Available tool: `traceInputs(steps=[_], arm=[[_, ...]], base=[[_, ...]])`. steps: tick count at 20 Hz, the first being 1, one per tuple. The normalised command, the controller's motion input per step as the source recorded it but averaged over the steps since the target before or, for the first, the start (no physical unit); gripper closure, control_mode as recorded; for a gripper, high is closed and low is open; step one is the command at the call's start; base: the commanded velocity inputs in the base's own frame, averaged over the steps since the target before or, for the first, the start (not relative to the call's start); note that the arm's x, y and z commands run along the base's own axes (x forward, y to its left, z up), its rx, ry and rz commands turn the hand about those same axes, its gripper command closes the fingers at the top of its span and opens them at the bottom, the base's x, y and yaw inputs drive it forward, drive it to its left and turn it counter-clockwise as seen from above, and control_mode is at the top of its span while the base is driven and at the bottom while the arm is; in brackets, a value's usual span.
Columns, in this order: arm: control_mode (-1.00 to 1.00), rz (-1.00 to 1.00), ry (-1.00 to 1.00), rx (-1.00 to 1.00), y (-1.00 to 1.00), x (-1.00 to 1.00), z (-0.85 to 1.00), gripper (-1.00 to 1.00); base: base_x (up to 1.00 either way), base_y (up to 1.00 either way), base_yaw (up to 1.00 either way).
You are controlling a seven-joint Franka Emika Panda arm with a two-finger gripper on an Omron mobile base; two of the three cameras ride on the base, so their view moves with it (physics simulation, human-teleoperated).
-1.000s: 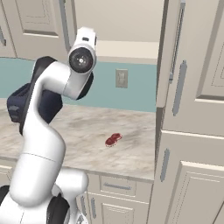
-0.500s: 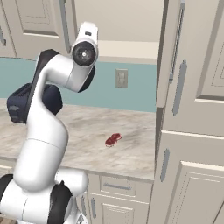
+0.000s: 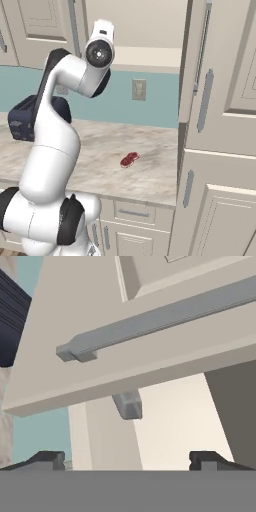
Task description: Retrieve the tupperware from the cabinet, then place the raw meat into the tupperware to avoid contamination.
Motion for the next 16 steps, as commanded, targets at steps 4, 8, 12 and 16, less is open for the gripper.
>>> traceInputs(steps=[4,8,12,16], arm=[[-1.0,0.01,-0.03,0.01,0.02,0.25,-0.14,-1.0],[-1.0,0.07,-0.07,0.04,0.12,0.18,-0.08,-1.0],[-1.0,0.09,-0.11,0.05,0.11,0.18,-0.01,-1.0],[-1.0,0.09,-0.12,0.04,0.05,0.19,0.01,-1.0]], base=[[0.0,0.0,0.0],[0.0,0.0,0.0],[0.0,0.0,0.0],[0.0,0.0,0.0]])
